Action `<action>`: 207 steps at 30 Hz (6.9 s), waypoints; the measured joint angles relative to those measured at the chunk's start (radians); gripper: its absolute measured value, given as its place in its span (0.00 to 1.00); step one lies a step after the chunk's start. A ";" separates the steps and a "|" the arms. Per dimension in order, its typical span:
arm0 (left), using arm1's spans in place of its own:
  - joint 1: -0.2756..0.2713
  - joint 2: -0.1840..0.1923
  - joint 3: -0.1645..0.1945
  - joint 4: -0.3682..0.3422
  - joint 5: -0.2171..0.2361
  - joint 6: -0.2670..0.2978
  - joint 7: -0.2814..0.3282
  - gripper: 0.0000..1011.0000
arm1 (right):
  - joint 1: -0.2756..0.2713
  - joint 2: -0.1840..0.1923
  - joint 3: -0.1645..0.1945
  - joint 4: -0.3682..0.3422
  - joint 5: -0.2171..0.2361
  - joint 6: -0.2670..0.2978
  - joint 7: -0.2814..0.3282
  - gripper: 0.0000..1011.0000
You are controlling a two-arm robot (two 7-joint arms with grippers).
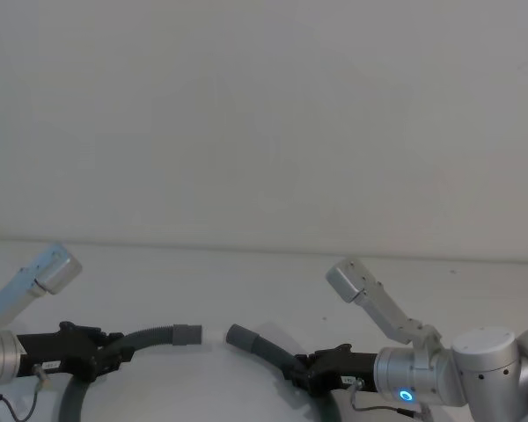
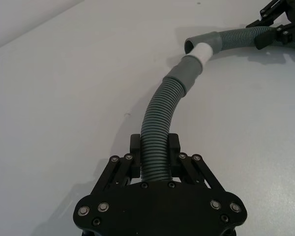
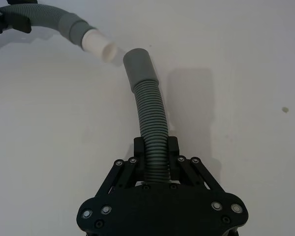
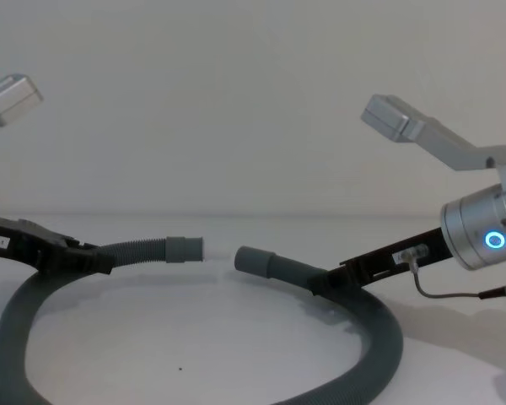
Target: Use both hands to pick up one end of the pipe from the table, align the ends, and insert them.
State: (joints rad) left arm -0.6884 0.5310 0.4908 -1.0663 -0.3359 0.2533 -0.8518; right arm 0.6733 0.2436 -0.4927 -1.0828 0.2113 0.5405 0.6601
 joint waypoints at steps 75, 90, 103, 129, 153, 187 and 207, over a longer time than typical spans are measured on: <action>-0.023 0.067 0.070 0.000 -0.041 0.001 -0.040 0.29 | 0.010 0.108 -0.082 0.003 0.088 -0.136 0.223 0.24; -0.031 0.079 0.086 0.000 -0.061 -0.004 -0.085 0.29 | 0.022 0.102 -0.095 0.019 0.096 -0.137 0.219 0.24; -0.043 0.079 0.102 0.016 -0.073 -0.017 -0.113 0.29 | 0.030 0.096 -0.105 0.028 0.106 -0.137 0.212 0.24; -0.057 0.091 0.125 0.025 -0.094 -0.029 -0.140 0.29 | 0.046 0.101 -0.129 0.044 0.126 -0.151 0.228 0.24; -0.063 0.121 0.156 0.007 -0.099 -0.020 -0.161 0.29 | 0.062 0.124 -0.152 0.064 0.144 -0.219 0.289 0.24; -0.089 0.140 0.196 0.013 -0.104 -0.014 -0.176 0.29 | 0.078 0.160 -0.196 0.074 0.159 -0.274 0.354 0.24; -0.089 0.152 0.204 0.005 -0.119 -0.019 -0.166 0.29 | 0.086 0.171 -0.215 0.081 0.167 -0.279 0.360 0.24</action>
State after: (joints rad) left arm -0.7773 0.6826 0.6946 -1.0610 -0.4547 0.2348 -1.0180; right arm 0.7595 0.4151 -0.7075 -1.0015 0.3787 0.2614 1.0199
